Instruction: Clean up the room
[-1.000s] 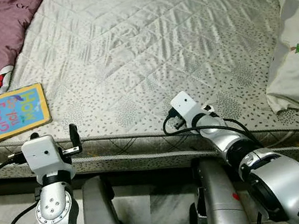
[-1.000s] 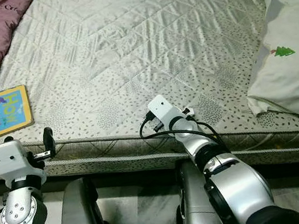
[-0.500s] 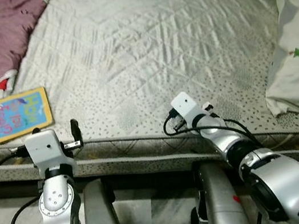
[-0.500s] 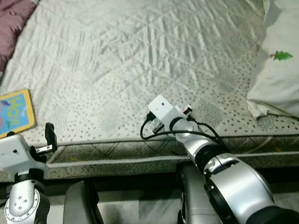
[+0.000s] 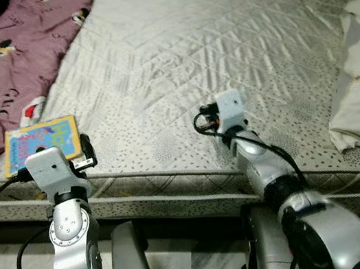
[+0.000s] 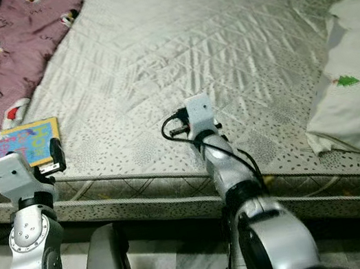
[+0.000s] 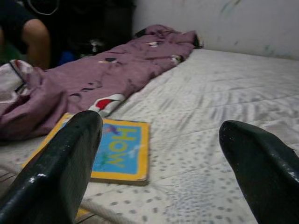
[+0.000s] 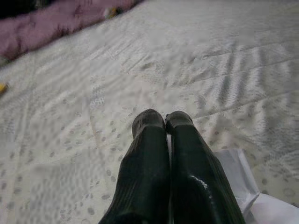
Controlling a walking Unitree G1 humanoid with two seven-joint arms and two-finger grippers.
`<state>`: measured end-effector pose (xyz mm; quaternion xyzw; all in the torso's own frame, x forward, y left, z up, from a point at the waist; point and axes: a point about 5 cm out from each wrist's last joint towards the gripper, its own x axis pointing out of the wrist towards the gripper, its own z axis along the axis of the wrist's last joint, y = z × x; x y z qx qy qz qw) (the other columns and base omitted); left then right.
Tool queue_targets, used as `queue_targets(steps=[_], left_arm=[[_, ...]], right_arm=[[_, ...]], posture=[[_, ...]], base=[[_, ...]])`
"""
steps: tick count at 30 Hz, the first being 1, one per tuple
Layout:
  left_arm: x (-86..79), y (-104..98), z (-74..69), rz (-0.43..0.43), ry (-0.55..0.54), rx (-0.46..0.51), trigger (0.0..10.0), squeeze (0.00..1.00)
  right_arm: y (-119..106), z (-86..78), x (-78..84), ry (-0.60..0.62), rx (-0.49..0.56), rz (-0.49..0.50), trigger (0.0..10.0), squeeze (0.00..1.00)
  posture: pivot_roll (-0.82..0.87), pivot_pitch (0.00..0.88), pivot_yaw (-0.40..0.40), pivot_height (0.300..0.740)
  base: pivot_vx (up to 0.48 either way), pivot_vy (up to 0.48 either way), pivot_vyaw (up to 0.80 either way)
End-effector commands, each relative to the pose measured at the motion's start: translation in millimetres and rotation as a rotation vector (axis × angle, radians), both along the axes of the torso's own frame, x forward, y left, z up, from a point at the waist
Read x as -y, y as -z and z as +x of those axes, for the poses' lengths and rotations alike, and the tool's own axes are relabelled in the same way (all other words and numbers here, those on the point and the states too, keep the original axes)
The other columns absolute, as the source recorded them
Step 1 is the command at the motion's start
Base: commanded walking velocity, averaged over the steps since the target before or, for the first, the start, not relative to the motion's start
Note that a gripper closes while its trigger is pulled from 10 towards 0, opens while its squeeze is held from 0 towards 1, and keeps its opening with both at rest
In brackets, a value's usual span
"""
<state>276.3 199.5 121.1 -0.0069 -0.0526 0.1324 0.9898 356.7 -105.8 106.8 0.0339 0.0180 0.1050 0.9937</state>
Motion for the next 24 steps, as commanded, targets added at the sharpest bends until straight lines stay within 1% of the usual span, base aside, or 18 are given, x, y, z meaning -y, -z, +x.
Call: queue_targets(steps=[1,2,4,5,7,9,11,13,14,16,17,22,24], left_arm=[[-2.8,2.5,-1.5,0.018,-0.015,-0.003,10.0,0.00],[-3.8,0.8,-4.1,0.031,0.023,0.033,10.0,0.00],[-4.9,0.2,-6.1,0.040,0.037,0.047,10.0,0.00],[-5.8,-0.2,-7.4,0.018,0.039,0.056,10.0,0.00],[-6.1,-1.1,-7.9,0.012,0.044,0.065,10.0,0.00],[-6.7,-2.6,-5.6,0.036,0.013,0.068,10.0,0.00],[-3.0,-4.2,-3.1,0.031,0.032,0.071,10.0,0.00],[2.9,-6.8,-1.9,0.027,0.076,0.083,10.0,0.00],[2.9,-6.8,-1.9,0.027,0.076,0.083,10.0,0.00],[5.1,-6.2,-2.3,-0.016,0.110,0.088,10.0,0.00],[5.1,-6.2,-2.3,-0.016,0.110,0.088,10.0,0.00],[5.8,-2.1,-1.7,-0.004,0.096,0.056,10.0,0.00],[6.1,-2.0,-1.2,-0.004,0.095,0.054,10.0,0.00]], right_arm=[[-14.1,2.2,7.6,0.048,0.055,0.020,7.8,0.00],[-25.2,-1.1,15.4,0.076,0.121,0.022,10.0,0.00],[-32.8,-4.2,20.0,0.090,0.166,0.026,10.0,0.00],[-39.3,-7.3,21.3,0.086,0.203,0.034,10.0,0.00],[-43.5,-10.0,21.1,0.069,0.227,0.023,10.0,0.00],[-47.6,-11.4,20.0,0.068,0.247,0.020,10.0,0.00],[-48.5,-10.9,19.8,0.088,0.237,0.045,10.0,0.00],[-50.2,-10.0,18.6,0.102,0.224,0.050,10.0,0.00],[-50.2,-10.0,18.6,0.102,0.224,0.050,10.0,0.00],[-52.7,-11.1,18.0,0.104,0.221,0.055,10.0,0.00],[-52.7,-11.1,18.0,0.104,0.221,0.055,10.0,0.00],[-55.7,-11.3,20.0,0.114,0.223,0.047,10.0,0.00],[-55.9,-11.4,20.2,0.115,0.223,0.045,10.0,0.00]], posture=[[0.08,0.000,-0.006,0.517],[0.07,0.000,-0.005,0.517],[0.07,0.000,-0.002,0.517],[0.07,0.000,0.000,0.517],[0.07,0.000,0.002,0.517],[0.07,0.000,0.003,0.517],[0.07,0.000,0.002,0.526],[0.08,0.000,0.002,0.539],[0.08,0.000,0.002,0.539],[0.08,0.000,0.001,0.552],[0.08,0.000,0.001,0.552],[0.06,0.000,0.001,0.587],[0.06,0.000,0.000,0.592]], base=[[0.000,0.000,0.00],[0.000,0.000,0.00],[0.000,0.000,0.00],[0.000,0.000,0.00],[0.000,0.000,0.00],[0.000,0.000,0.00],[0.000,0.000,-0.20],[0.000,0.000,0.00],[0.000,0.000,0.00],[0.000,0.000,0.00],[0.000,0.000,0.00],[0.000,0.000,0.00],[0.000,0.000,0.00]])
